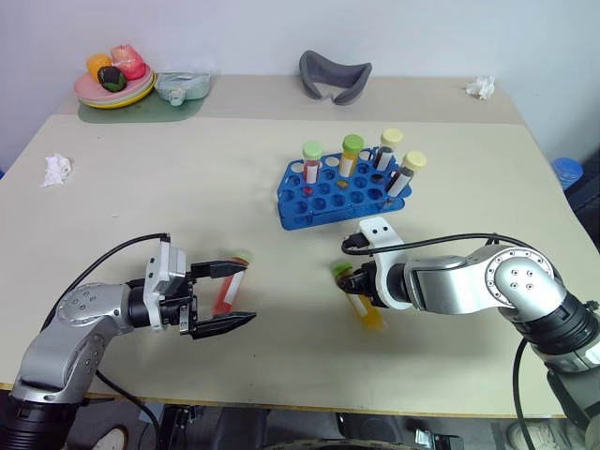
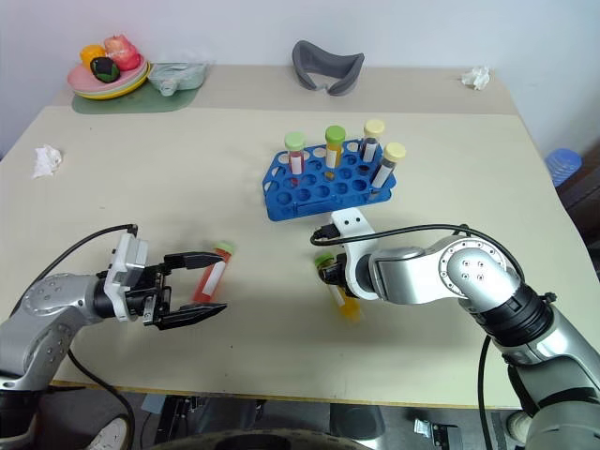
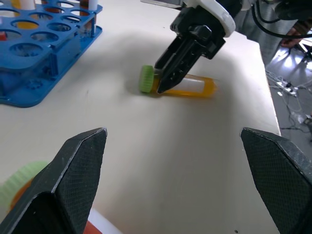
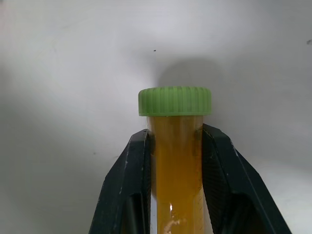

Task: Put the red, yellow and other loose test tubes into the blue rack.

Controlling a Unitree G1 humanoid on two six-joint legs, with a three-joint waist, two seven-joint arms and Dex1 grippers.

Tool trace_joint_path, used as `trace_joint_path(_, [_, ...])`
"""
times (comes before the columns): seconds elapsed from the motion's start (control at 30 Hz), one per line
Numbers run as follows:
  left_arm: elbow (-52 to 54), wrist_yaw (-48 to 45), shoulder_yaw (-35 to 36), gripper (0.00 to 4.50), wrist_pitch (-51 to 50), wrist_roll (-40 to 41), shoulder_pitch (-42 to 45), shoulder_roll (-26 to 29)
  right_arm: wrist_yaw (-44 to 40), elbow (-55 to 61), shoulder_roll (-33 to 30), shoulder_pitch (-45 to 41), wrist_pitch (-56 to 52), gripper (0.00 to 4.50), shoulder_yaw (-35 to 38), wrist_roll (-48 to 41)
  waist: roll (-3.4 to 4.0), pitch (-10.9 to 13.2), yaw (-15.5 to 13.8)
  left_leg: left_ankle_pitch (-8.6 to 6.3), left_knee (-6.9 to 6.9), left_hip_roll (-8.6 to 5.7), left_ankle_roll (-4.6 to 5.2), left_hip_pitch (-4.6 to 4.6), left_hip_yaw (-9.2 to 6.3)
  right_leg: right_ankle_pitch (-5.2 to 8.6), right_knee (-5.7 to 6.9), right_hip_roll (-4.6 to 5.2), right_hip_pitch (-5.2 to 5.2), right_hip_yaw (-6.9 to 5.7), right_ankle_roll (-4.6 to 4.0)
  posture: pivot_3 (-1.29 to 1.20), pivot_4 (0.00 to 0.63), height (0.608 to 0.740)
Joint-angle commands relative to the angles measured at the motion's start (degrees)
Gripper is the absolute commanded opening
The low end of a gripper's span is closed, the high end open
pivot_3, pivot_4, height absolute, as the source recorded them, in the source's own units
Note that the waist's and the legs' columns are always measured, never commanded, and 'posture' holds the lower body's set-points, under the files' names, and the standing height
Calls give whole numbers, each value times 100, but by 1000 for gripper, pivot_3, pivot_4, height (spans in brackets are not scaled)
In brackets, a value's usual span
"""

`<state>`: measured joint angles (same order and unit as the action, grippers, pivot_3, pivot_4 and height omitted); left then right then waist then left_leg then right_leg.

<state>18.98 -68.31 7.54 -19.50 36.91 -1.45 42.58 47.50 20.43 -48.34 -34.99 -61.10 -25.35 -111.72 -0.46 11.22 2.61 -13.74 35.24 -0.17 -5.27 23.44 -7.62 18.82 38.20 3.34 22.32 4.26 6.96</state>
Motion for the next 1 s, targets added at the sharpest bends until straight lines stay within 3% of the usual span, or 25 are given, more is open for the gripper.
trace_joint_path(0.03, [229,52,112,4500,-25,112,0,35,-178,43,-56,-176,-128,778,26,-101,0,0,-1,0,0,0,0,0,0,0,0,0,0,0,0,0,150,740])
trace_joint_path(0.23, [282,159,119,4500,-43,125,-21,-9,-1071,168,82,-230,-129,778,449,702,0,0,-5,0,0,0,0,0,0,0,0,0,0,0,0,0,150,740])
trace_joint_path(0.4, [256,232,122,4500,-17,135,-43,-74,-2242,364,685,-140,764,778,1597,1039,0,0,-1,0,0,0,0,0,0,0,2,-2,1,0,1,0,150,740])
trace_joint_path(0.47, [212,238,123,4500,20,118,-64,-110,-3001,436,1153,-89,1446,778,2130,1670,-1,0,-7,0,0,0,0,0,0,0,2,-2,0,0,1,0,150,740])
trace_joint_path(0.53, [172,256,141,4500,40,123,-74,-158,-4470,326,1932,36,2361,778,2671,2177,-2,-1,-7,0,0,0,0,0,0,-1,1,-3,0,-2,1,0,150,740])
trace_joint_path(0.57, [147,255,148,4500,54,118,-73,-178,-5225,300,2101,109,2898,778,2769,2840,-2,-1,-6,0,-1,0,0,0,0,-1,1,-4,-1,-2,2,0,150,740])
trace_joint_path(0.83, [-40,275,150,4500,182,45,1,-315,-6551,-863,3053,180,5250,778,2567,6344,-1,-1,23,5,1,0,-9,-5,2,-2,21,-5,8,-1,1,0,150,740])
trace_joint_path(1.0, [-104,226,111,4500,218,13,47,-325,-7060,-1467,3736,359,6099,778,2521,7155,0,-1,65,9,-1,1,-15,-5,1,-1,31,-5,13,0,0,0,150,740])
